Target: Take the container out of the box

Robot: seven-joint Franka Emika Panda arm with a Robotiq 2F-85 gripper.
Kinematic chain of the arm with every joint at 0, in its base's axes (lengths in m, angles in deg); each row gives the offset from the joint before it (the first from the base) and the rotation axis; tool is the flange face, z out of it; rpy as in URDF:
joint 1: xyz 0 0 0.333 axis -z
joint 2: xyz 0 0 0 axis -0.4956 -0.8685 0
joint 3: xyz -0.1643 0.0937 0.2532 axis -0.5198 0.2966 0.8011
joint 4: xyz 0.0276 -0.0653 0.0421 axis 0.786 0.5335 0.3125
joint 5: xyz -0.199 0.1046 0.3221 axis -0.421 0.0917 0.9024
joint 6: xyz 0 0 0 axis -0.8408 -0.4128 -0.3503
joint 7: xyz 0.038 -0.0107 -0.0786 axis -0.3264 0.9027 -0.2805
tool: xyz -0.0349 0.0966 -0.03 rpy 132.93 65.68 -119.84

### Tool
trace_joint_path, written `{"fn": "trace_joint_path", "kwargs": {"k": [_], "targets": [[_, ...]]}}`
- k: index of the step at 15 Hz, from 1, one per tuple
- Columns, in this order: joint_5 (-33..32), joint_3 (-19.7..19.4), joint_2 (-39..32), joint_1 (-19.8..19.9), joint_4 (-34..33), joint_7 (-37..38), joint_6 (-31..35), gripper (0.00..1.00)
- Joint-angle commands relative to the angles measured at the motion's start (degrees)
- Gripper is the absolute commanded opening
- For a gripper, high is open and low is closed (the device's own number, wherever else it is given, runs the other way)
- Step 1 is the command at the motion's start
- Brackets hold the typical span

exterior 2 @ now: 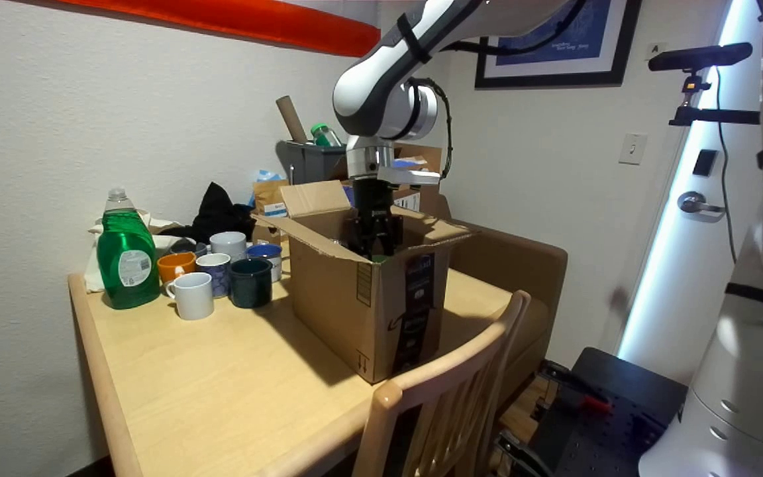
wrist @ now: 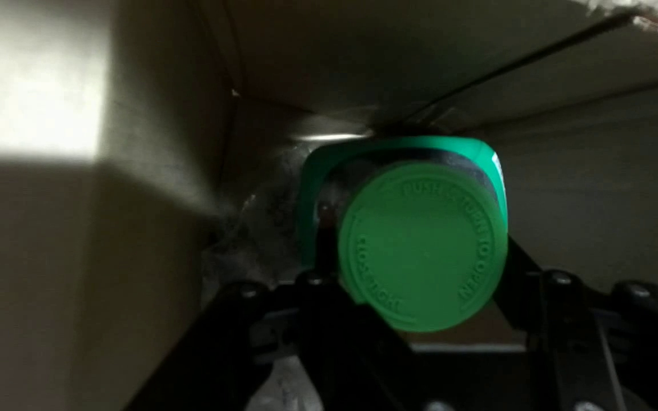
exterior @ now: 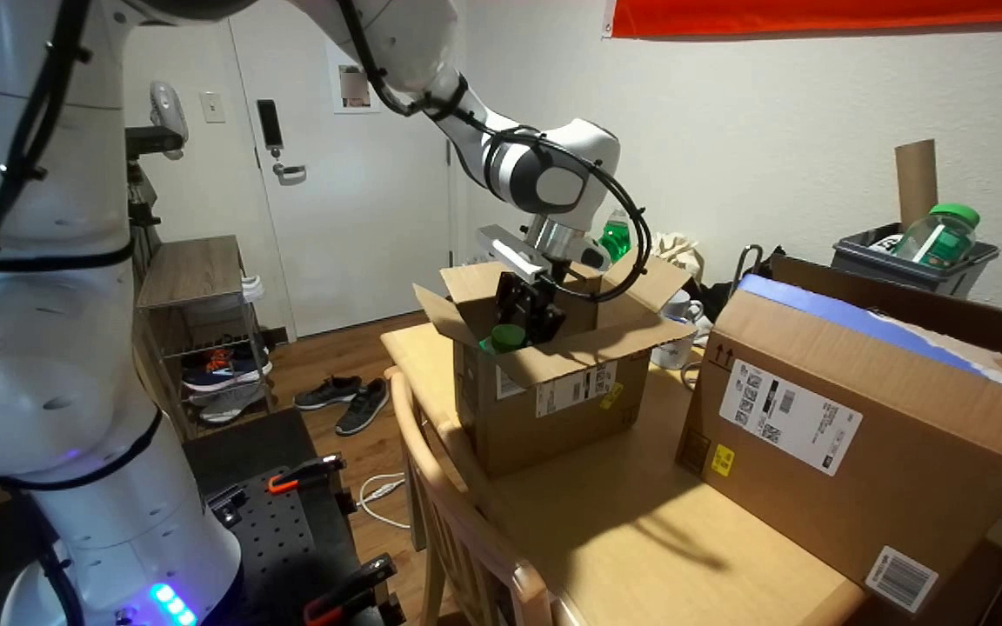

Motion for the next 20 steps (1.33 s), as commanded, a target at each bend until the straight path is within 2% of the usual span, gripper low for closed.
{"fn": "trace_joint_path", "kwargs": {"k": [1,9,20], "targets": [[-0.2,0.0,6.4,-0.4,6.7,-0.1,3.8,0.39],[-0.7,0.1,18.4,-1.5,14.8,0.9,6.2,0.39],[-2.2,0.8,33.0,-2.4,19.1,2.7,4.8,0.39]]}}
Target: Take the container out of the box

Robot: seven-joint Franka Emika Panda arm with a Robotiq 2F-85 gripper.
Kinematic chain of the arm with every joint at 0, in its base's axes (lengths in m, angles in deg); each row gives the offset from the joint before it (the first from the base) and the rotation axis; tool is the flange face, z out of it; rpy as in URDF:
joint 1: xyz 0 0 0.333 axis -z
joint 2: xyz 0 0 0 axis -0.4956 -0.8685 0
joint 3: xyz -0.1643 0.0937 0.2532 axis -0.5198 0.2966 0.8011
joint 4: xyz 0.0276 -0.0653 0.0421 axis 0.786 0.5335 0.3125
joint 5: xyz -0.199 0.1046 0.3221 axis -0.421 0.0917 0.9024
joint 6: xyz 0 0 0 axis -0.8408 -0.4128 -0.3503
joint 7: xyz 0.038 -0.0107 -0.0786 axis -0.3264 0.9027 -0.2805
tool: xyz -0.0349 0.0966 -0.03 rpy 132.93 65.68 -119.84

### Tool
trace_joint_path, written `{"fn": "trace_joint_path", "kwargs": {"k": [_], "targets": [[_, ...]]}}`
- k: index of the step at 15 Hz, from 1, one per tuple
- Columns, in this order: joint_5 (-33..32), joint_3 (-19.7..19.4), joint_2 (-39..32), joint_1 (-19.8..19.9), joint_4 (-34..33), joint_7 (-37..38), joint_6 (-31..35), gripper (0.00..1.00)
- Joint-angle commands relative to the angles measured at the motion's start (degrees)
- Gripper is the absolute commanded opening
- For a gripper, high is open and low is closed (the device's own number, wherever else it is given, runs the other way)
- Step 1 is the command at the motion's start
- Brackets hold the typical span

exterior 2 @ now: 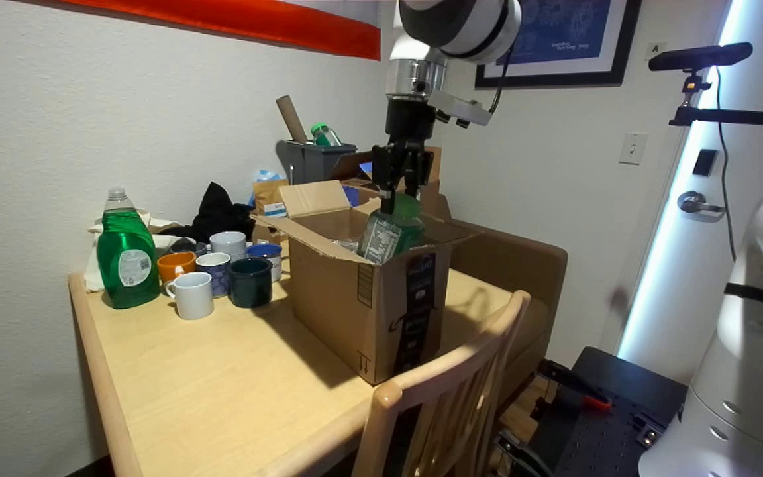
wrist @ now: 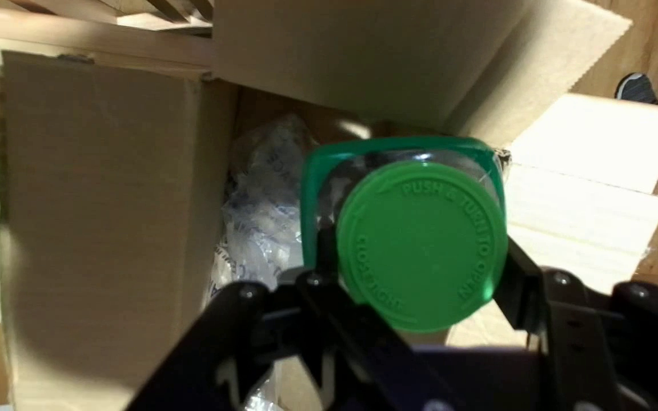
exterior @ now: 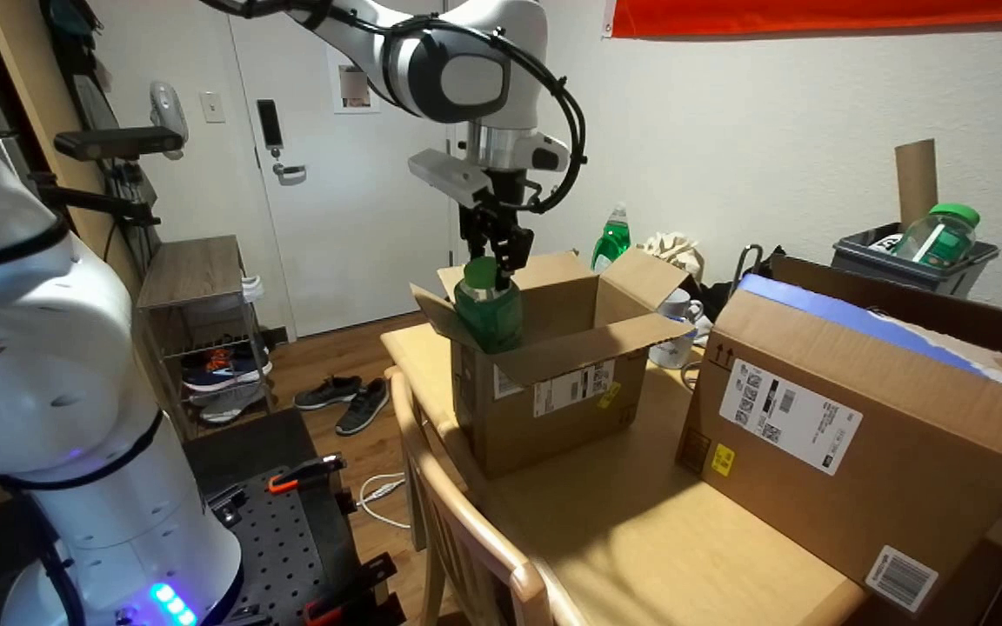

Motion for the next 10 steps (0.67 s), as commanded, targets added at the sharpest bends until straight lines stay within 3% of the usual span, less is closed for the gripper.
{"fn": "trace_joint_path", "kwargs": {"k": [1,10], "targets": [[-2.1,1.0,5.5,-0.9,2.4,2.7,-0.6,0.39],[-5.4,5.0,14.7,-3.1,0.3,9.3,-7.3,0.39]]}}
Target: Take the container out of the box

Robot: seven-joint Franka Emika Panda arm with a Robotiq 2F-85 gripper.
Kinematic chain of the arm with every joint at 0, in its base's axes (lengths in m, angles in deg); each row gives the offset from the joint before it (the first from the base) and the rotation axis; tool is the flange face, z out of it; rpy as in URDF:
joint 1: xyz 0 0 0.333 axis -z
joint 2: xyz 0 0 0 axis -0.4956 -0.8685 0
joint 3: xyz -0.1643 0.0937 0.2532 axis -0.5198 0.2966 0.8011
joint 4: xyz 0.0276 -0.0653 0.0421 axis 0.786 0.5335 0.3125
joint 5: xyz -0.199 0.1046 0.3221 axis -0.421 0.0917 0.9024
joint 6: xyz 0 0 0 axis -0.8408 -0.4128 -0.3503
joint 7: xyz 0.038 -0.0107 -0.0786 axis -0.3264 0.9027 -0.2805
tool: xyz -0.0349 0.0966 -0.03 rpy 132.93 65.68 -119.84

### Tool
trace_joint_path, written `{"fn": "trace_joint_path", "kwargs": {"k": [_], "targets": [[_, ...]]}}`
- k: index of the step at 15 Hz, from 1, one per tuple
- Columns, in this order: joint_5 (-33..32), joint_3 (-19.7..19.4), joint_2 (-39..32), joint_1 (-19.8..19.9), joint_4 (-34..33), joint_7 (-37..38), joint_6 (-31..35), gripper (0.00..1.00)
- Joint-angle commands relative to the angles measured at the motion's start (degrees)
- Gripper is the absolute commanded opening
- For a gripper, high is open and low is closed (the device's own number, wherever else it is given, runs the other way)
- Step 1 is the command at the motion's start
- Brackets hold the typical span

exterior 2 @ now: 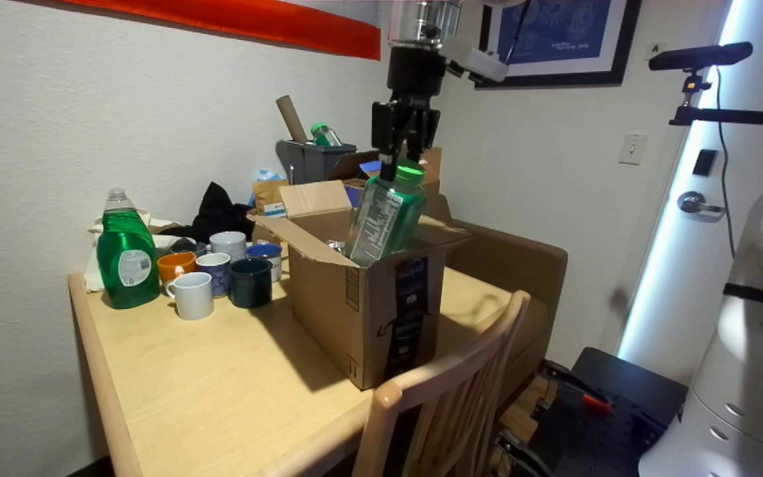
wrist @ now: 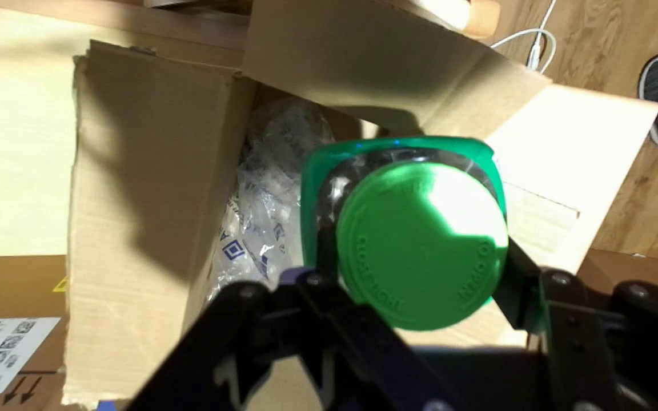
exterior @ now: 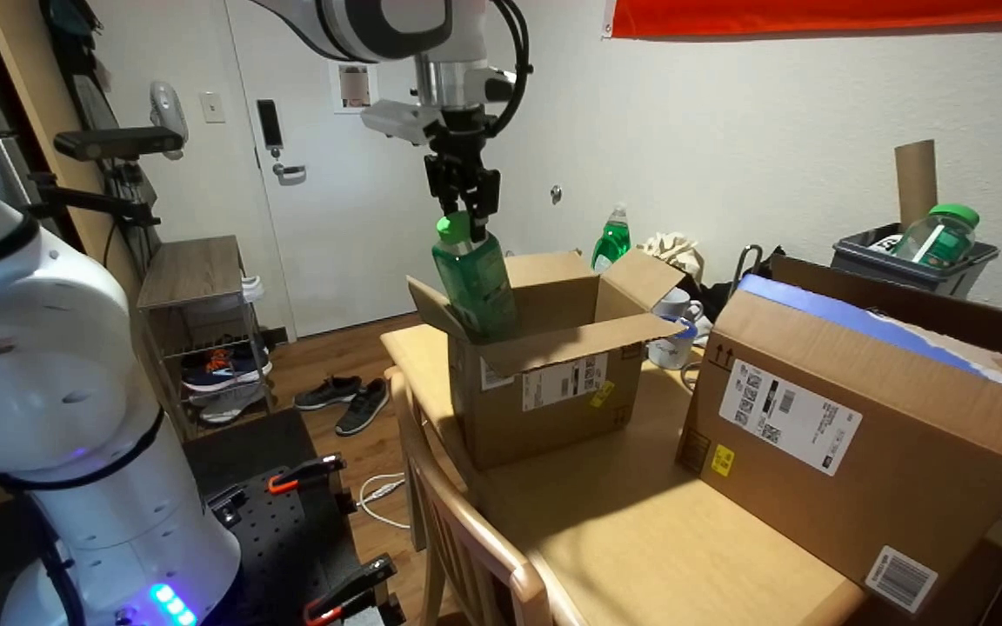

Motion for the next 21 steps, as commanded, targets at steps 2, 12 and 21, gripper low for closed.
{"fn": "trace_joint_path", "kwargs": {"k": [2,12,21], "targets": [[-1.7,2.3,7.3,-1.2,-1.1,4.1,-5.6,0.39],[-2.4,7.5,14.1,-2.7,-4.4,6.1,-11.9,0.39],[-8.6,16.0,-0.4,-3.8,-10.7,9.6,-11.0,0.39]]}}
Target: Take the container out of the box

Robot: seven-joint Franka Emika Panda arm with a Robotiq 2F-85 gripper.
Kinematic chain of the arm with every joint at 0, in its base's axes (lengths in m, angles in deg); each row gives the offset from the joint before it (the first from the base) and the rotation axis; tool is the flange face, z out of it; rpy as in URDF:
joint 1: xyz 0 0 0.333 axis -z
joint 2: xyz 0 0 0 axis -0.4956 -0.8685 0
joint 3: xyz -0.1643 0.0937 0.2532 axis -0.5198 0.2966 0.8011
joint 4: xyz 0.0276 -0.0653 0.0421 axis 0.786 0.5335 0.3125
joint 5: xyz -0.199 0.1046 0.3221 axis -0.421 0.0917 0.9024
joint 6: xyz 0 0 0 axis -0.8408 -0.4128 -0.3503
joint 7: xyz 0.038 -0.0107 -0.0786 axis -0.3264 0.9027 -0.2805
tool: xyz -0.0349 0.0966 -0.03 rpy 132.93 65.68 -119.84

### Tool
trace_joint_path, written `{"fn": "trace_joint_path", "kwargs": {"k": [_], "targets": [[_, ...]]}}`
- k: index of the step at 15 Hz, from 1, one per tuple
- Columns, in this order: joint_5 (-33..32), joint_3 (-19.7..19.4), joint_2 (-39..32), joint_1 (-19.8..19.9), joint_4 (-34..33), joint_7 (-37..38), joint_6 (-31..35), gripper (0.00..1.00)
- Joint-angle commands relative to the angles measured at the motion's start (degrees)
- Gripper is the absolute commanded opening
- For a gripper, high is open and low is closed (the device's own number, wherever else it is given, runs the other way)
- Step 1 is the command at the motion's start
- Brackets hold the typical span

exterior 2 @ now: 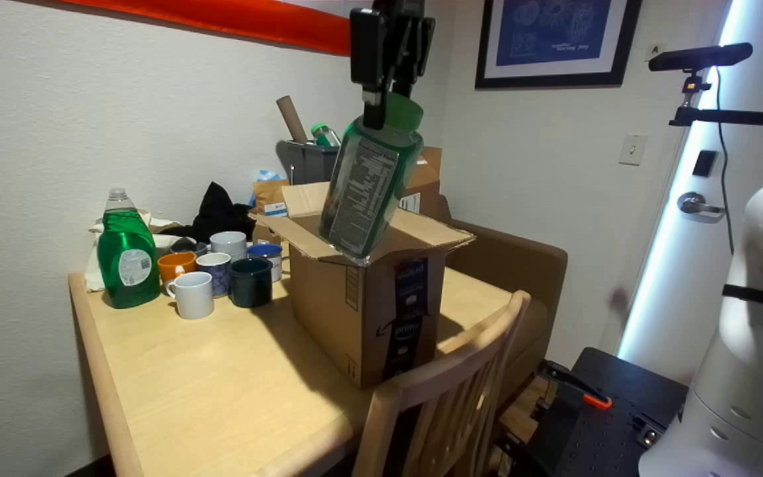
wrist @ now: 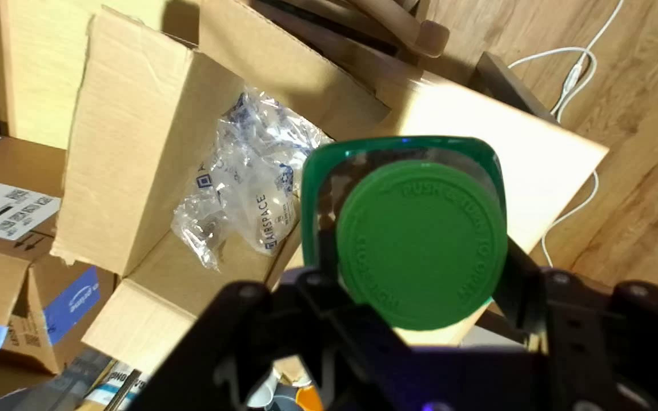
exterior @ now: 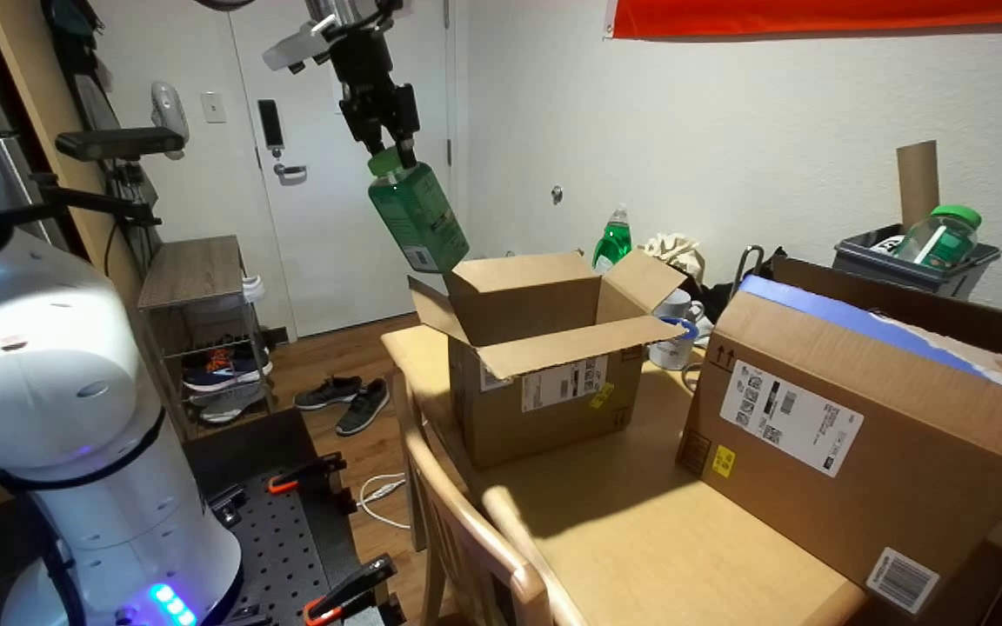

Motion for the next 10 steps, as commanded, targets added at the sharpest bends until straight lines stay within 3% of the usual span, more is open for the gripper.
{"fn": "trace_joint_path", "kwargs": {"k": [1,5,10], "targets": [[-4.7,1.5,-9.9,-0.4,-5.6,2.6,-0.8,0.39],[-9.3,2.1,-19.3,-1.4,-10.7,4.0,-2.6,0.39],[-13.0,2.4,-27.2,-5.7,-19.0,5.1,-6.6,0.39]]}}
